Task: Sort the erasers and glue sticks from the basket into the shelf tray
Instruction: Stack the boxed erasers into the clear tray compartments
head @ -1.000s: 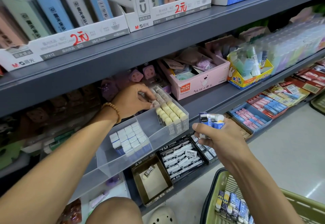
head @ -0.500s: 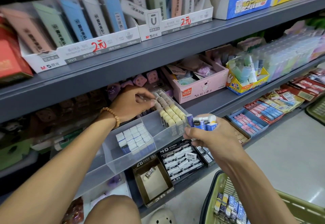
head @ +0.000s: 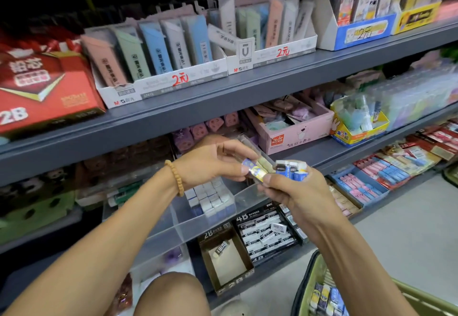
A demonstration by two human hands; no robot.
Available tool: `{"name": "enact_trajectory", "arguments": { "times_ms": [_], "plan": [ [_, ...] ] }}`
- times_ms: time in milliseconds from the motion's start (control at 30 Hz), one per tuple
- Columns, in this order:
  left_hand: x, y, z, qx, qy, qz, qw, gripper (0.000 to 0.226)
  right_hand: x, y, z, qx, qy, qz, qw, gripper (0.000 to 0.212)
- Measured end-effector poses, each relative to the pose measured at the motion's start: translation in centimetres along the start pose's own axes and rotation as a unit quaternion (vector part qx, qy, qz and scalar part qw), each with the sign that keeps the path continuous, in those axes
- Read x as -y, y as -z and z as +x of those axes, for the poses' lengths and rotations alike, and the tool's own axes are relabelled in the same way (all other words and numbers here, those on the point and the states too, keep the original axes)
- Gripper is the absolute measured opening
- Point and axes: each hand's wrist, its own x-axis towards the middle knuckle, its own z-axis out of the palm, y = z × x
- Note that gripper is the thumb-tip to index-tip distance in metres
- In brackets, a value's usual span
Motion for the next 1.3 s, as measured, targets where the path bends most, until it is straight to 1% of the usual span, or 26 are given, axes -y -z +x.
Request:
{"name": "enact_trajectory", "arguments": {
  "times_ms": [100, 233, 300, 333, 367, 433, 500, 567, 633, 700, 800, 933, 1000, 1100, 1200, 1300],
  "plan": [
    [-0.2, 0.3, -0.3, -0.005, 0.007, 0.03, 1.0, 0.031, -0.1, -0.5, 0.1, -0.003, 0.019, -0.002, 1.0, 0.027],
    [-1.2, -0.3, -0.3, 0.022, 0.006, 0.168, 0.985, 0.029, -0.1, -1.1, 0.5, -0.025, 0.077, -0.051, 0.995, 0.032],
    [-1.3, -0.5, -0.5, 0.028, -0.001, 0.197, 0.98, 0.023, 0.0, -1.5, 0.5, -0.018, 0.083, -0.068, 0.994, 0.035],
    [-1.3, -0.4, -0.5, 0.011, -0.004, 0.199, 0.98, 0.019, 0.0, -1.6, 0.5, -0.013, 0.08, -0.065, 0.995, 0.035],
    [-1.0, -0.1, -0.4, -0.023, -0.006, 0.193, 0.981, 0.018, 0.0, -1.6, 0.5, -0.013, 0.077, -0.056, 0.995, 0.035],
    [-0.3, 0.9, 0.0, -0.121, -0.005, 0.171, 0.978, 0.018, 0.1, -1.2, 0.5, -0.027, 0.077, -0.067, 0.994, 0.03],
    [0.5, 2.2, 0.7, -0.2, 0.01, 0.154, 0.968, 0.022, 0.1, -0.5, 0.5, -0.033, 0.076, -0.107, 0.991, 0.026],
    [1.2, 3.2, 1.4, -0.252, 0.014, 0.154, 0.955, 0.026, 0.1, 0.2, 0.7, -0.028, 0.069, -0.125, 0.989, 0.024],
    [1.5, 3.8, 1.9, -0.28, 0.021, 0.17, 0.945, 0.025, 0.1, 0.5, 0.9, -0.025, 0.058, -0.124, 0.99, 0.024],
    [1.6, 4.1, 2.3, -0.273, 0.026, 0.194, 0.942, 0.024, 0.0, 0.7, 1.1, -0.023, 0.052, -0.118, 0.991, 0.022],
    [1.9, 4.5, 3.2, -0.254, 0.017, 0.191, 0.948, 0.031, -0.4, 1.1, 1.5, -0.022, 0.052, -0.113, 0.992, 0.021],
    [2.4, 5.0, 4.5, -0.231, 0.011, 0.248, 0.941, 0.028, -0.7, 1.6, 1.8, -0.024, 0.046, -0.114, 0.992, 0.023],
    [2.7, 5.1, 5.0, -0.223, 0.007, 0.297, 0.928, 0.028, -0.7, 1.8, 1.9, -0.027, 0.043, -0.111, 0.993, 0.023],
    [3.2, 5.0, 5.6, -0.213, 0.004, 0.361, 0.908, 0.022, -0.9, 2.0, 2.1, -0.03, 0.042, -0.107, 0.993, 0.023],
    [3.6, 4.9, 6.2, -0.229, -0.007, 0.388, 0.893, 0.019, -1.1, 2.0, 2.3, -0.031, 0.039, -0.108, 0.993, 0.023],
    [4.0, 4.9, 6.6, -0.229, -0.004, 0.403, 0.886, 0.02, -1.2, 2.2, 2.3, -0.031, 0.035, -0.102, 0.994, 0.024]
  ]
}}
